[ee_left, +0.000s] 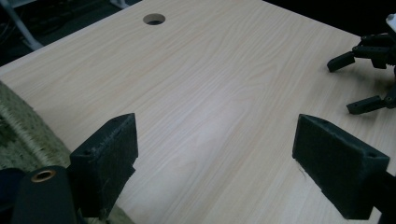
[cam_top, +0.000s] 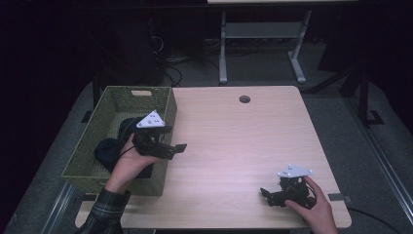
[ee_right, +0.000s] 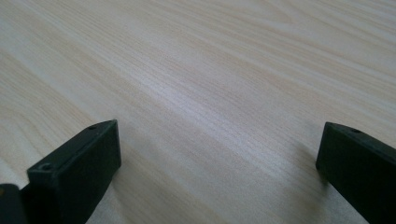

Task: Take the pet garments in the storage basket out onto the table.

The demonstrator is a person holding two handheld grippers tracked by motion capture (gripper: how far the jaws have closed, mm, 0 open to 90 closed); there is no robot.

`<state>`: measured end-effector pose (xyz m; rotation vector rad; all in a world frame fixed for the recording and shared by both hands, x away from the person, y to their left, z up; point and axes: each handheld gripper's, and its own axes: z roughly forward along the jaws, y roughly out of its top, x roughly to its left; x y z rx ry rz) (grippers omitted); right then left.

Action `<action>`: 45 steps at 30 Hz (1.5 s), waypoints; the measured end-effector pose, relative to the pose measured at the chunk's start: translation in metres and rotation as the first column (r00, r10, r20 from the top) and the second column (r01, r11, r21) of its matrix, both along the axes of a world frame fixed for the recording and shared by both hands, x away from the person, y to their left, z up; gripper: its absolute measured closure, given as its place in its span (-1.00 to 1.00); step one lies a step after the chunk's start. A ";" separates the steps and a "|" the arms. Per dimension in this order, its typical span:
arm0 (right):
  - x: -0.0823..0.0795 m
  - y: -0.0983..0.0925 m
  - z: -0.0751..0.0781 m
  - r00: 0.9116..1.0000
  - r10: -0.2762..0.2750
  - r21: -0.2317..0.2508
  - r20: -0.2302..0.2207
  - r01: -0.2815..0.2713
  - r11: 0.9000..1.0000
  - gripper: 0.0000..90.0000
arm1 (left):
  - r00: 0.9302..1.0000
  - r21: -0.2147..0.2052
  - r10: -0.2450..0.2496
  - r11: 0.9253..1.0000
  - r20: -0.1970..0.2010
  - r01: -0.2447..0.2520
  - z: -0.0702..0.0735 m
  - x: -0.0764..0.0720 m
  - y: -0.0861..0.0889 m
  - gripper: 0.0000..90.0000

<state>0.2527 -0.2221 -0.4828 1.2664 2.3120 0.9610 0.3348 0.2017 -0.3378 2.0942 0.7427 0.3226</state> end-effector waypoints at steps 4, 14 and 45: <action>0.000 0.000 0.000 1.000 0.000 0.000 0.000 0.000 1.000 -1.00 | 1.000 -0.003 0.017 1.000 0.003 -0.017 0.001 0.001 0.007 -0.69; 0.000 0.000 0.000 1.000 0.000 0.001 -0.001 0.000 1.000 -1.00 | 0.999 0.001 0.052 0.999 -0.001 -0.052 0.000 0.003 0.023 -0.69; 0.000 0.000 0.000 1.000 0.002 0.002 -0.003 -0.002 1.000 -1.00 | 0.980 0.007 0.201 0.980 0.009 -0.201 0.002 0.007 0.094 -0.69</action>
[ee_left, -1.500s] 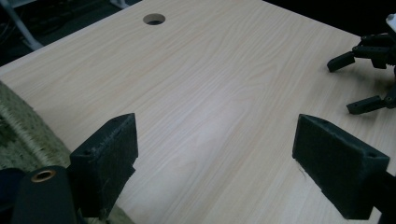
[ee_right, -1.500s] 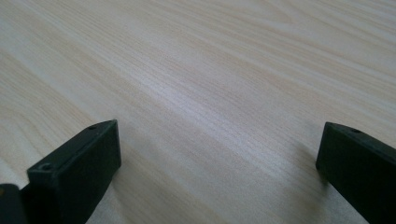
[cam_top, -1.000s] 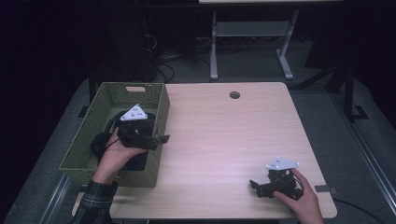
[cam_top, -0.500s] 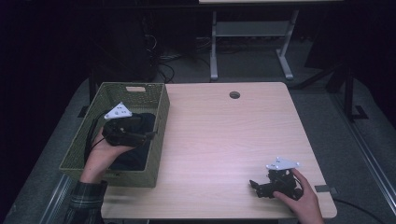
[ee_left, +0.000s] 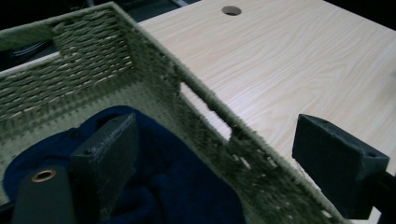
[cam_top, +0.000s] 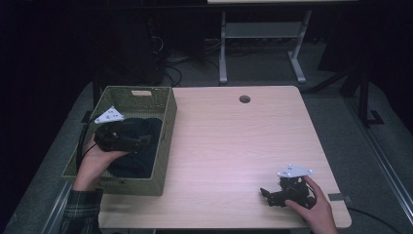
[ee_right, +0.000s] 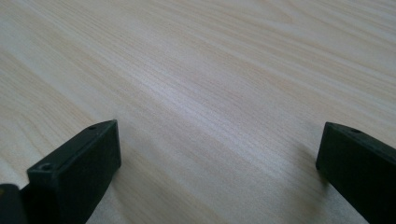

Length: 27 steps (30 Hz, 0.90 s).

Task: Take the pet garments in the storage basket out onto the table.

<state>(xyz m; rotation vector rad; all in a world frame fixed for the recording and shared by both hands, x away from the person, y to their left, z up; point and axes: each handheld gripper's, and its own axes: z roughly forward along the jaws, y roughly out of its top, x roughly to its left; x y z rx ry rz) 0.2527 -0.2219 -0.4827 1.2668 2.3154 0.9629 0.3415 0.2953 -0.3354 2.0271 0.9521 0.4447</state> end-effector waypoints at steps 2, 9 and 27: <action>0.000 0.000 0.000 1.000 0.000 0.000 0.000 0.000 1.000 -1.00 | 1.000 0.001 0.009 1.000 0.001 -0.009 -0.001 0.001 0.004 -0.69; 0.000 0.000 0.000 1.000 0.000 0.000 0.000 0.000 1.000 -1.00 | 0.999 0.025 0.047 0.999 -0.008 -0.046 -0.007 0.005 0.016 -0.69; 0.000 0.000 0.000 1.000 0.000 0.000 0.000 0.000 1.000 -1.00 | 0.996 0.118 0.069 0.991 -0.063 -0.062 -0.039 0.025 0.030 -0.70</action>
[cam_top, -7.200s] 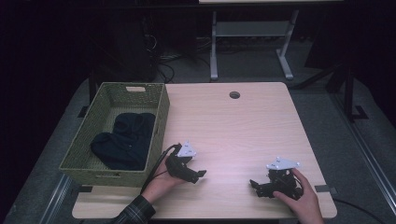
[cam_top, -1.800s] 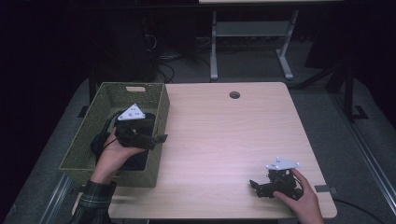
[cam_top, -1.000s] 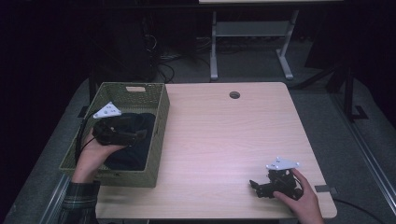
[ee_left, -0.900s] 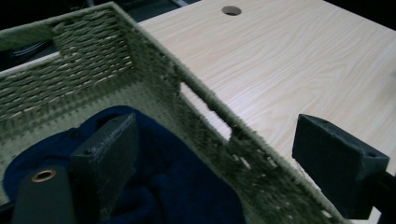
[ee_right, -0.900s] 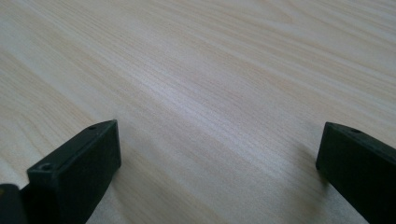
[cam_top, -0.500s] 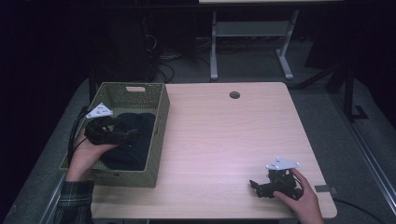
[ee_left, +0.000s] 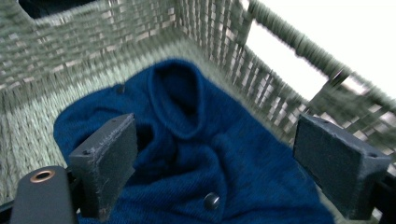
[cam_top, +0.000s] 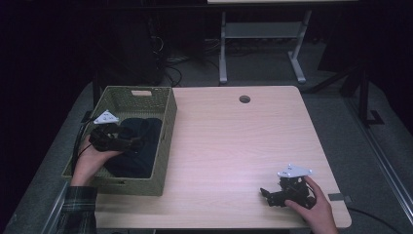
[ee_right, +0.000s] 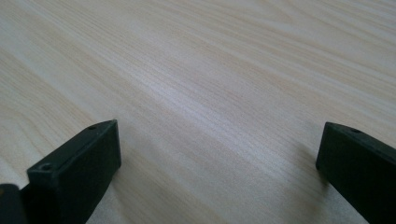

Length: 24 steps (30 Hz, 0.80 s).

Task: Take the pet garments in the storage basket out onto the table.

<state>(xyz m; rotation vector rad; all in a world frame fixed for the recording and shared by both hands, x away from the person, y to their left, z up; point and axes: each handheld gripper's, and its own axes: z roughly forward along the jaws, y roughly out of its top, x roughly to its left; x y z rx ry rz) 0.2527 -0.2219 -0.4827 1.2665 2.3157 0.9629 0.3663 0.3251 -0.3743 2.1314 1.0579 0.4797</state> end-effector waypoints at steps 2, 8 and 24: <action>0.000 0.000 0.000 1.000 0.000 0.000 0.000 0.000 1.000 -1.00 | 1.000 0.014 -0.009 1.000 -0.023 0.009 -0.005 0.003 -0.001 -0.70; 0.000 0.000 0.000 1.000 0.000 0.000 0.000 0.000 1.000 -1.00 | 0.996 0.034 -0.022 0.999 -0.092 0.025 -0.021 0.009 -0.006 -0.70; 0.000 0.000 0.000 1.000 0.000 0.000 0.000 0.000 1.000 -1.00 | 0.974 0.108 -0.046 0.992 -0.221 0.071 -0.043 0.018 -0.017 -0.70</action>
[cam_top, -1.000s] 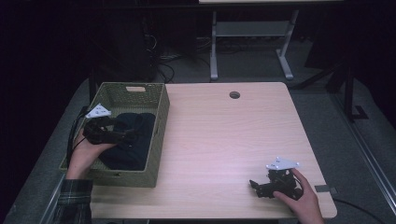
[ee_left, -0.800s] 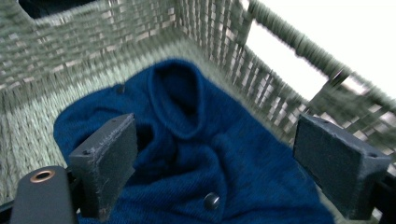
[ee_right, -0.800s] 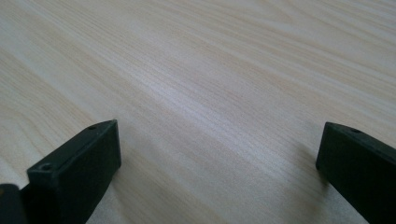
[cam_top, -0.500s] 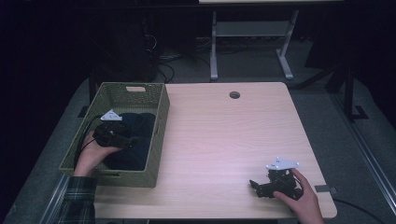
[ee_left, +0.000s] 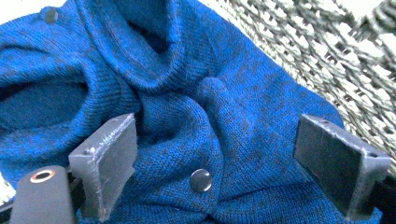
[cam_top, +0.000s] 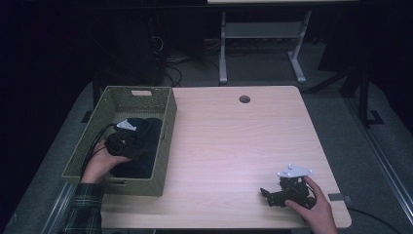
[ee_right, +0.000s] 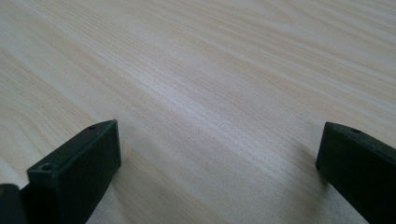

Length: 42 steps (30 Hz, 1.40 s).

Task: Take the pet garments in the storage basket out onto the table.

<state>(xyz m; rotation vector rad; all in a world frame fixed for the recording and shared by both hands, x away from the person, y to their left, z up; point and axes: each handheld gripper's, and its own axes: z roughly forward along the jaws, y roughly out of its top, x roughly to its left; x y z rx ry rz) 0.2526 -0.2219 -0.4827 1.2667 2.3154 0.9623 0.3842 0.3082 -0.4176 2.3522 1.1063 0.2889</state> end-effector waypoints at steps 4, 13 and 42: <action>0.000 0.000 0.000 1.000 0.000 0.000 0.000 0.000 1.000 -1.00 | 1.000 0.041 -0.005 0.999 -0.029 0.006 -0.005 0.001 -0.004 -0.70; 0.000 0.000 0.000 1.000 0.000 0.000 0.000 0.000 1.000 -1.00 | 0.997 0.131 -0.011 0.991 -0.076 0.021 -0.015 0.001 -0.012 -0.69; 0.000 0.000 0.000 1.000 0.000 0.000 0.000 0.000 1.000 -1.00 | 0.989 -0.153 0.106 0.981 -0.102 -0.121 0.021 -0.001 0.022 0.70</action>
